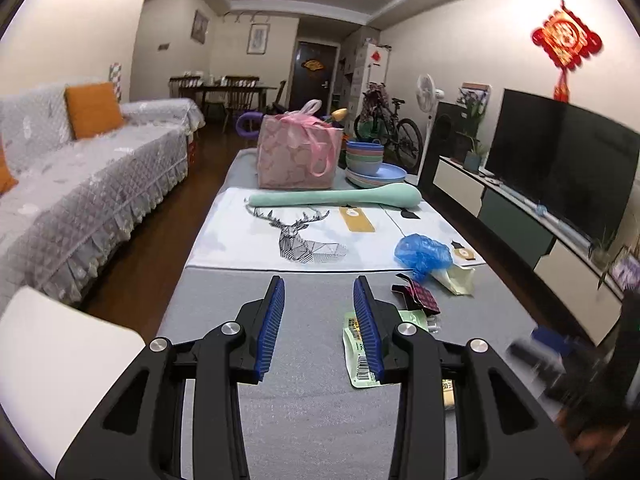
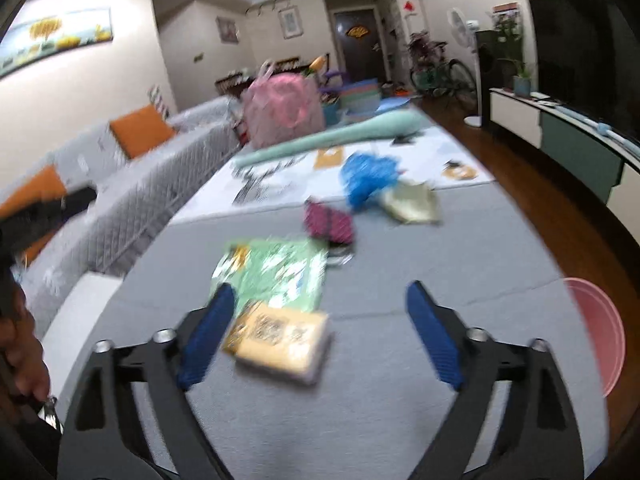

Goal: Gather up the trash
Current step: 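Grasp the yellow tissue pack with the right tool while the left tool grasps the green wrapper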

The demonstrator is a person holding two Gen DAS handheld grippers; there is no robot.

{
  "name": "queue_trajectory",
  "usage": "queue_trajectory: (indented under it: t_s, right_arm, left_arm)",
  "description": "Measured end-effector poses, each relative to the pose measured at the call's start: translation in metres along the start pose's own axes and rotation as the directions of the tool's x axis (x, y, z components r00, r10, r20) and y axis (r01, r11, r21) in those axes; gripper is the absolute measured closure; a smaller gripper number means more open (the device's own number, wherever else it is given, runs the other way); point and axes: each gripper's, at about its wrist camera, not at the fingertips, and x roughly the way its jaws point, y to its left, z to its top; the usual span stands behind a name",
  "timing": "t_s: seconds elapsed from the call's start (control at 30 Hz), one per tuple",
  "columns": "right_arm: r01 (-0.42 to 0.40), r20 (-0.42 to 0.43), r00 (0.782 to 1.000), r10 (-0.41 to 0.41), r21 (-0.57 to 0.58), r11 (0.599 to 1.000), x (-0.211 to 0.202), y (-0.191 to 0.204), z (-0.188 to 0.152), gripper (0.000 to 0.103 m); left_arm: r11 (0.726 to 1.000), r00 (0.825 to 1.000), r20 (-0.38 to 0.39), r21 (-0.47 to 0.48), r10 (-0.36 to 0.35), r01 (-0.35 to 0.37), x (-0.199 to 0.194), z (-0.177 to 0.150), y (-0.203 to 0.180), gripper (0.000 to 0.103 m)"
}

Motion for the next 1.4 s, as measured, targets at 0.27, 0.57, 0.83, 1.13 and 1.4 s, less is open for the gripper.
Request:
queue_trajectory:
  t_s: [0.27,0.57,0.83,1.13,1.4]
  right_arm:
    - [-0.009,-0.167,0.986,-0.007,-0.096,0.995,0.045,0.035,-0.016,0.009]
    - [0.070,-0.206,0.975,-0.081,-0.064,0.996,0.056,0.023,-0.014,0.026]
    - [0.104,-0.177,0.978,-0.107,-0.025,0.994,0.043,-0.013,-0.006,0.027]
    - [0.141,-0.188,0.972,-0.139,0.001,0.990,0.044,-0.048,-0.004,0.027]
    - [0.127,-0.171,0.977,-0.128,-0.015,0.992,0.040,-0.050,-0.005,0.027]
  left_arm:
    - [0.999,1.000,-0.015,-0.035,-0.023,0.022,0.000,-0.001,0.008,0.067]
    - [0.998,0.990,-0.136,-0.046,-0.047,0.041,0.041,-0.016,-0.001,0.067]
    - [0.999,0.972,-0.232,0.002,-0.039,0.041,0.083,-0.037,-0.020,0.067]
    - [0.999,0.941,-0.337,0.020,-0.033,0.042,0.121,-0.053,-0.032,0.067]
    - [0.997,0.919,-0.394,0.062,-0.021,0.050,0.134,-0.063,-0.041,0.076]
